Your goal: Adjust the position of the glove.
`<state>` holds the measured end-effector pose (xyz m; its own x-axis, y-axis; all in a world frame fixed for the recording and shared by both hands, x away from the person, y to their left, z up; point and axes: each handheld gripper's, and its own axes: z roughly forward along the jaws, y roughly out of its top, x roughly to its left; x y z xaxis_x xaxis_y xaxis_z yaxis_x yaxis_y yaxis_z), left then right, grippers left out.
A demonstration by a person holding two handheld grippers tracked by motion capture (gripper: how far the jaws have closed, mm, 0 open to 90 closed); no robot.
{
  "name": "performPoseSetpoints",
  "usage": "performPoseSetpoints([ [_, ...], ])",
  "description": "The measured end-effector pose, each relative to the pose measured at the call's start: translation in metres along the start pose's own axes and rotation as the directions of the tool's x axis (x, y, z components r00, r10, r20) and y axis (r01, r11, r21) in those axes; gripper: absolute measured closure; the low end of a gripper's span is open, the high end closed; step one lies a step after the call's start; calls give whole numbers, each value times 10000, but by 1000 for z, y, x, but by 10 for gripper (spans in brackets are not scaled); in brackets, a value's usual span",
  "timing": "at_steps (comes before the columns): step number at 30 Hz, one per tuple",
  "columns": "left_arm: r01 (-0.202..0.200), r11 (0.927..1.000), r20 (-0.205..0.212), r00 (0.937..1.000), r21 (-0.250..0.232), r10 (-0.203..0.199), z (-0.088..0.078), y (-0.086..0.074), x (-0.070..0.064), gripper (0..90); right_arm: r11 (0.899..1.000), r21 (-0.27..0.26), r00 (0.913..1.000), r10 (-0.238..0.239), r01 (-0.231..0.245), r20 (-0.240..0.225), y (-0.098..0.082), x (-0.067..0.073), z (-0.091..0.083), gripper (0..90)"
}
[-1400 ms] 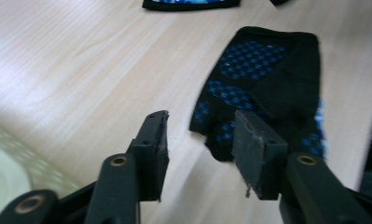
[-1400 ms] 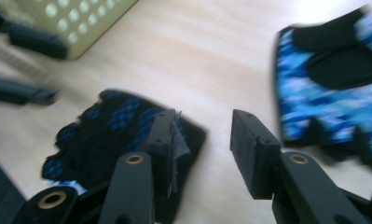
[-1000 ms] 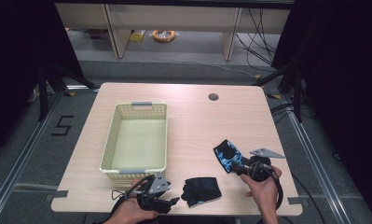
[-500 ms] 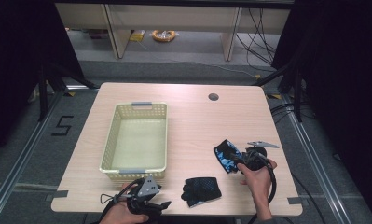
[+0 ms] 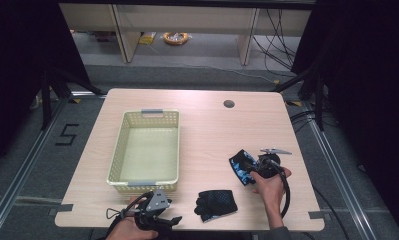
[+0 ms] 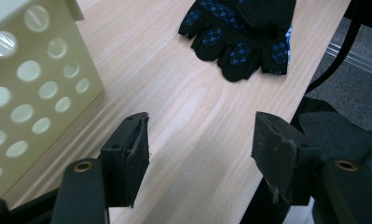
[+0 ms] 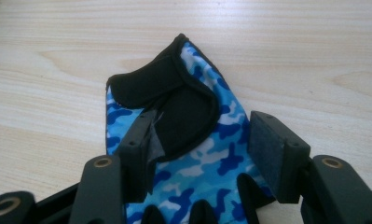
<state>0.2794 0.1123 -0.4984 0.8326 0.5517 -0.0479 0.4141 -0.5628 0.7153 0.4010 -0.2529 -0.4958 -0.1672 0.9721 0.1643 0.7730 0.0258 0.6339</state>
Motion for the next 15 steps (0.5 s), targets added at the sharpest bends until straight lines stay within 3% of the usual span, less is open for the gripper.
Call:
performPoseSetpoints([
  [2,279,9996,103,9996,-38,-279,0,0,-2,362,9999,-12,9999,-123,123,82,2,2,3,446],
  [5,242,9997,-52,9997,-40,-242,-1,0,0,362,10000,20,9996,-96,96,270,2,3,6,449],
  [9,20,10000,90,10000,-35,-20,-1,0,0,362,9998,130,9997,-120,117,232,3,3,8,465],
  [11,311,9995,53,9995,-94,-311,0,0,-2,361,9996,78,9990,-268,265,367,3,2,10,470],
  [13,232,9997,33,9997,-21,-232,0,-1,-2,361,9990,112,9980,-427,422,462,3,3,10,486],
  [14,246,9997,49,9997,-29,-246,0,-1,-2,361,9983,187,9983,-560,557,142,4,2,8,492],
  [15,256,9997,35,9997,-41,-256,0,-1,-2,362,9941,255,9933,-1065,1054,450,3,1,9,498],
])
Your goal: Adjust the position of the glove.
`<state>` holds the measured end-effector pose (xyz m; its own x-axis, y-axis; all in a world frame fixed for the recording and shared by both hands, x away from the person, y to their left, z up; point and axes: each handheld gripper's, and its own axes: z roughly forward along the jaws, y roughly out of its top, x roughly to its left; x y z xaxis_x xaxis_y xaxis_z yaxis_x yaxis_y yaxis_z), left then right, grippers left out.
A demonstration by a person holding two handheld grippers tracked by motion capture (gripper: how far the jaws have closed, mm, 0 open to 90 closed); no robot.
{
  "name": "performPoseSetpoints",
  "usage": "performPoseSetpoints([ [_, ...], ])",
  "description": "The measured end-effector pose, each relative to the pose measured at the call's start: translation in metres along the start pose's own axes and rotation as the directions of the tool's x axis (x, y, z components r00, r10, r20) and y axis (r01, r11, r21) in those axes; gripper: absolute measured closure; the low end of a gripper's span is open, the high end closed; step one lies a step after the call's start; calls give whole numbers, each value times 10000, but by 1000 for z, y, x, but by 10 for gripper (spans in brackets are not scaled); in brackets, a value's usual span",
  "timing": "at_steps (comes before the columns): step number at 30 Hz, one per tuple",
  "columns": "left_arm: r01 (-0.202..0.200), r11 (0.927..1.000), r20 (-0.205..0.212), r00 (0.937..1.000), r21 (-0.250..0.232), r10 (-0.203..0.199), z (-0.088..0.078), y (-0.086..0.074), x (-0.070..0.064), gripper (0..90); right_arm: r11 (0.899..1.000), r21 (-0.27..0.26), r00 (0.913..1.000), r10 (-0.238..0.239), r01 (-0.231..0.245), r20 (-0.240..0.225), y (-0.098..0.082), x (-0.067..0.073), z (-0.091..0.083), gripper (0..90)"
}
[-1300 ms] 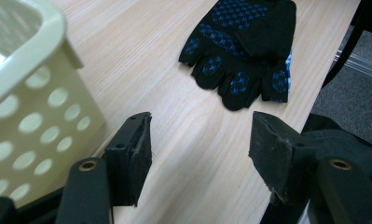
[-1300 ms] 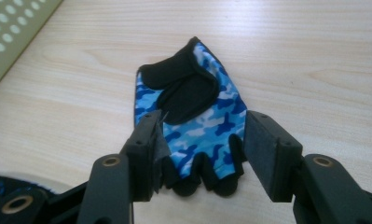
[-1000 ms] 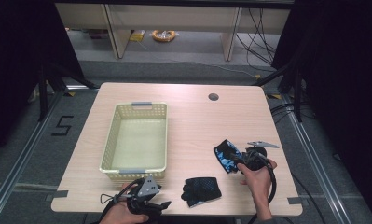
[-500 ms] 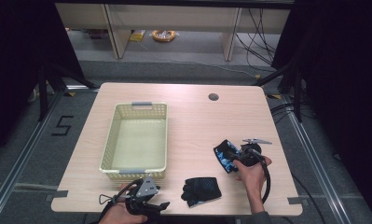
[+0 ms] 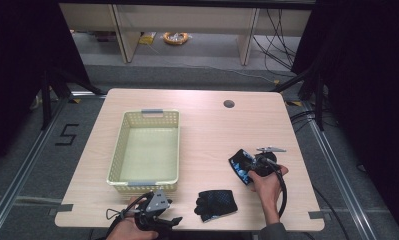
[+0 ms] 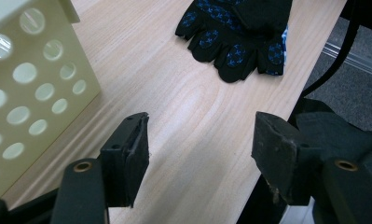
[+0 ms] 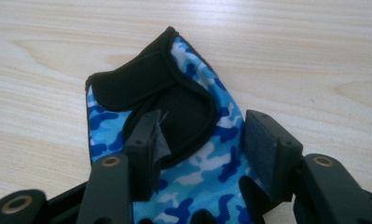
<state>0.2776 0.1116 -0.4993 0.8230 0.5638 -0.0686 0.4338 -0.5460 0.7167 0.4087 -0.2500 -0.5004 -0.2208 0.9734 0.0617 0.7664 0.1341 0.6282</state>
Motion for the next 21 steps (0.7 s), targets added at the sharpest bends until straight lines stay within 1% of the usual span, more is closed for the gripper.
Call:
performPoseSetpoints([
  [1,-4,10000,1,10000,3,4,0,0,0,361,9999,98,9999,89,-88,-79,1,1,-1,511],
  [2,7,10000,22,10000,-7,-7,1,0,0,361,9992,-68,9992,-397,397,36,1,-1,1,529],
  [3,-14,10000,58,10000,18,14,1,0,0,362,9996,0,9996,-281,281,-36,1,0,1,557],
  [4,-52,10000,-6,10000,63,52,1,-1,0,361,9996,100,9995,-275,277,-147,1,1,0,568],
  [5,-259,9996,-29,9997,125,260,1,-1,1,362,9994,104,9994,-339,340,-64,2,1,0,583],
  [6,-273,9995,54,9996,175,273,0,-1,1,361,9986,-44,9986,-527,526,-106,2,-1,2,618],
  [7,-219,9997,43,9998,117,218,1,-1,0,361,9989,-61,9984,-475,473,-297,2,-1,2,686],
  [8,-318,9994,52,9995,126,317,2,0,1,361,9991,-293,9983,-317,302,-491,2,0,3,713],
  [9,-324,9994,64,9995,124,323,2,0,1,361,9995,-162,9982,-272,263,-530,2,0,2,748],
  [10,-300,9995,39,9995,119,300,2,-1,0,361,9999,-62,9981,-119,116,-610,3,1,0,778],
  [11,-201,9998,47,9998,20,201,3,-1,0,362,9992,-49,9974,-387,385,-616,2,-1,0,798],
  [12,-210,9998,56,9998,37,210,3,-1,0,362,9987,-158,9966,-488,478,-669,3,-1,1,808],
  [13,-304,9994,-58,9995,185,305,2,-1,2,362,9983,-152,9954,-569,559,-775,3,-2,2,816],
  [14,-158,9997,-69,9999,175,159,2,-1,1,362,9989,-204,9942,-437,419,-983,3,-1,0,823],
  [16,-58,10000,-35,10000,33,58,1,-1,0,362,9984,-337,9914,-490,452,-1210,4,-2,-3,827],
  [17,-17,10000,99,9999,20,17,1,-1,0,362,9970,-622,9900,-532,454,-1304,6,-2,-4,828],
  [18,-52,10000,-20,10000,24,52,0,0,1,362,9912,-1014,9831,-1006,857,-1529,8,-4,-5,829],
  [19,-256,9997,7,9997,34,256,0,1,2,362,9916,-1018,9830,-950,795,-1572,10,-1,-11,830],
  [20,-248,9997,-3,9997,19,248,-1,1,2,362,9872,-1155,9794,-1275,1100,-1565,11,-1,-14,830],
  [21,-163,9999,54,9999,10,163,-1,1,1,362,9905,-1029,9775,-1089,913,-1806,11,2,-17,831],
])
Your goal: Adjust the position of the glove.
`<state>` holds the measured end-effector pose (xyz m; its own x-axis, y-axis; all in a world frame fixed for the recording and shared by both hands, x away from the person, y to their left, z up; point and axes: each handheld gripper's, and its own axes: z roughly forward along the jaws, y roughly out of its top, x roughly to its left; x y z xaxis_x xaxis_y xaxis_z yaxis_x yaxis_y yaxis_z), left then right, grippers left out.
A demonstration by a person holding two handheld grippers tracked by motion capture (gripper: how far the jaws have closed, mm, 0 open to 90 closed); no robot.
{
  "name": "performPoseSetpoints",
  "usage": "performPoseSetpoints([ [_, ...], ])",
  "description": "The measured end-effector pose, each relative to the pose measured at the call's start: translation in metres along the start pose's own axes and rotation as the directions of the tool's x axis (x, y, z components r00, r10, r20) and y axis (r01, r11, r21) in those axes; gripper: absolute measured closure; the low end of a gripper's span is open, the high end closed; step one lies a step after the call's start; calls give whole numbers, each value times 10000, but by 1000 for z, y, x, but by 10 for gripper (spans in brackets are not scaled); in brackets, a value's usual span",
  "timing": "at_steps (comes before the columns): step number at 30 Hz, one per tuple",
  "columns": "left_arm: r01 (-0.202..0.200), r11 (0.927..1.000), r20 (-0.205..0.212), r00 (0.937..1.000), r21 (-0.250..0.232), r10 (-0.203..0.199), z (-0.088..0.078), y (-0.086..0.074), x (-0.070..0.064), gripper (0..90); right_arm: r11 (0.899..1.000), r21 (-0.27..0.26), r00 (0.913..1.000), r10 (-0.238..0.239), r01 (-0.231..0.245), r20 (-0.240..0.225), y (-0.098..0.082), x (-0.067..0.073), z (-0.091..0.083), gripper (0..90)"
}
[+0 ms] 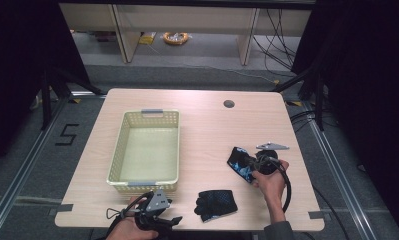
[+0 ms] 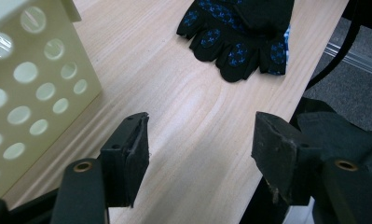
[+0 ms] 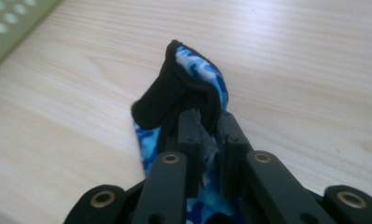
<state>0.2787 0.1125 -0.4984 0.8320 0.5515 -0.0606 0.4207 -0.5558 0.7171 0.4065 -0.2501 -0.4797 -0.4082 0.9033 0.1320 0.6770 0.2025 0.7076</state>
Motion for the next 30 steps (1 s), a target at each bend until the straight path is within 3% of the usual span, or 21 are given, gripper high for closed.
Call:
performPoseSetpoints([
  [1,197,9998,48,9998,-46,-197,0,-1,-1,362,9997,-182,9997,-186,183,-157,2,3,-3,831],
  [3,-40,10000,-83,10000,-33,40,-1,0,1,362,9986,-304,9979,-449,435,-475,4,9,-11,831],
  [5,166,9998,-47,9999,-84,-166,-1,1,0,362,9962,-485,9945,-758,724,-719,7,17,-21,831],
  [7,170,9997,-64,9998,-154,-171,-2,1,1,361,9937,-564,9897,-1017,963,-1008,8,23,-29,830],
  [8,-11,9999,-2,10000,-155,11,-3,2,1,358,9903,-699,9855,-1275,1201,-1123,8,27,-34,830],
  [10,117,9998,-64,9999,-186,-118,-3,3,1,351,9892,-724,9803,-1364,1271,-1426,4,37,-43,829],
  [11,262,9994,41,9997,-214,-261,-3,4,0,351,9861,-721,9749,-1592,1495,-1557,3,40,-47,829],
  [13,92,9995,40,10000,-303,-90,-4,5,0,347,9819,-890,9647,-1816,1672,-1909,0,46,-54,829],
  [14,131,9996,-11,9999,-238,-131,-4,6,0,343,9853,-750,9649,-1659,1536,-2038,-3,51,-58,828],
  [16,122,9996,-16,9999,-259,-122,-5,9,-1,337,9803,-838,9492,-1946,1791,-2472,-9,57,-62,828],
  [17,321,9984,114,9994,-463,-316,-4,10,-3,335,9796,-748,9476,-1996,1867,-2494,-11,59,-64,828],
  [18,237,9978,133,9996,-614,-229,-3,13,-3,332,9828,-692,9478,-1837,1715,-2607,-15,63,-66,827],
  [19,180,9992,81,9998,-355,-177,-4,14,-3,330,9764,-844,9340,-2147,1986,-2854,-17,64,-66,827],
  [20,264,9983,185,9995,-515,-255,-3,15,-4,330,9804,-673,9345,-1968,1851,-2966,-21,68,-69,827],
  [21,36,9991,163,9999,-420,-29,-3,17,-3,329,9771,-788,9321,-2124,1978,-2933,-22,69,-69,826],
  [22,276,9980,180,9995,-565,-266,-2,19,-6,329,9774,-713,9282,-2112,1989,-3063,-24,71,-70,826],
  [23,99,9990,96,9999,-446,-94,-2,21,-5,328,9786,-711,9228,-2055,1929,-3260,-27,73,-69,826],
  [24,292,9974,204,9994,-652,-280,1,23,-7,327,9728,-805,9166,-2317,2173,-3258,-28,74,-68,825],
  [26,381,9964,287,9989,-761,-360,3,27,-8,326,9770,-513,9138,-2117,2069,-3467,-33,79,-69,825],
  [27,196,9978,316,9993,-634,-176,4,30,-7,326,9732,-592,9134,-2289,2221,-3366,-34,80,-68,825],
  [30,190,9977,290,9994,-652,-172,7,37,-5,325,9685,-516,8968,-2454,2438,-3681,-40,84,-64,824],
])
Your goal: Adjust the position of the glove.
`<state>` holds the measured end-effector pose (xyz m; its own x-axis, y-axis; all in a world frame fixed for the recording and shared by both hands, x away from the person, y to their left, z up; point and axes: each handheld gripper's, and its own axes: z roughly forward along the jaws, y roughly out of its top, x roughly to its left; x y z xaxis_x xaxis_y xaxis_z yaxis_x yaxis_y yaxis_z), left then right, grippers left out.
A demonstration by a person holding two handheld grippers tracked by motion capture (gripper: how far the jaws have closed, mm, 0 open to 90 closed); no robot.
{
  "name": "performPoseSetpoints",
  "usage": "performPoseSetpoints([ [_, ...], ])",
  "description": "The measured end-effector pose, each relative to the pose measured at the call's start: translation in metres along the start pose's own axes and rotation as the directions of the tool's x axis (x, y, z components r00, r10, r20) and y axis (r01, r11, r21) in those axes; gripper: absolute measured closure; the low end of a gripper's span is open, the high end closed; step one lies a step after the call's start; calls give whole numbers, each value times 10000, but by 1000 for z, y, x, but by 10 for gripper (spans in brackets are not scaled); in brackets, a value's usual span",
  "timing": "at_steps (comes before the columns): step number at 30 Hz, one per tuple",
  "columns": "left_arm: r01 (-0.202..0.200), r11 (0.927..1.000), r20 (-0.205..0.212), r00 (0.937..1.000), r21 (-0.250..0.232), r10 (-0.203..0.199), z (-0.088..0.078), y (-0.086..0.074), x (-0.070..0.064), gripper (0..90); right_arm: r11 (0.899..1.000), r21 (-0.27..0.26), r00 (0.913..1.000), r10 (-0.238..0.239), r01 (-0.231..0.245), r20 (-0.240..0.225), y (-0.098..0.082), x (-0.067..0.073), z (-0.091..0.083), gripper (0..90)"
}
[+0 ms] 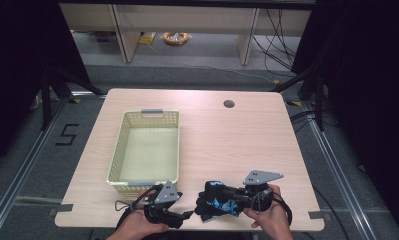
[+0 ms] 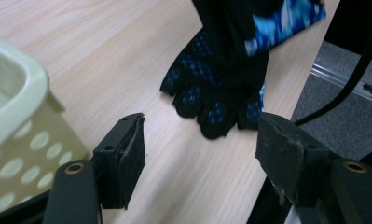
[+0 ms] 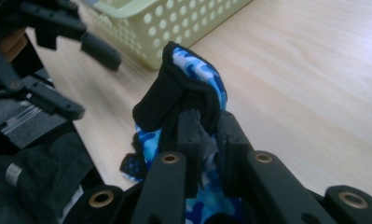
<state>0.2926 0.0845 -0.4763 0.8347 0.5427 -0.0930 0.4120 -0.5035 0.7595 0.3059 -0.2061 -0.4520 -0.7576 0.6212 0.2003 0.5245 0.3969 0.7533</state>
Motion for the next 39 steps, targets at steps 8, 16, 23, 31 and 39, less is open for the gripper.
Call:
performPoseSetpoints([
  [8,-179,9993,173,9997,-321,185,7,19,3,350,9989,277,9989,-381,388,-258,-3,8,7,822],
  [16,-253,9985,587,9979,-491,281,13,32,-2,418,9950,531,9951,-813,843,-568,-2,17,14,822],
  [23,-619,9966,1018,9925,-551,673,12,32,-5,713,9914,599,9920,-1127,1161,-561,2,20,15,820],
  [31,449,9984,1382,9896,-352,-397,14,26,-2,813,9877,701,9901,-1393,1400,-154,16,18,15,818],
  [39,1184,9930,1617,9800,-26,-1164,22,14,-1,815,9632,1463,9736,-2282,2257,7,37,17,35,802],
])
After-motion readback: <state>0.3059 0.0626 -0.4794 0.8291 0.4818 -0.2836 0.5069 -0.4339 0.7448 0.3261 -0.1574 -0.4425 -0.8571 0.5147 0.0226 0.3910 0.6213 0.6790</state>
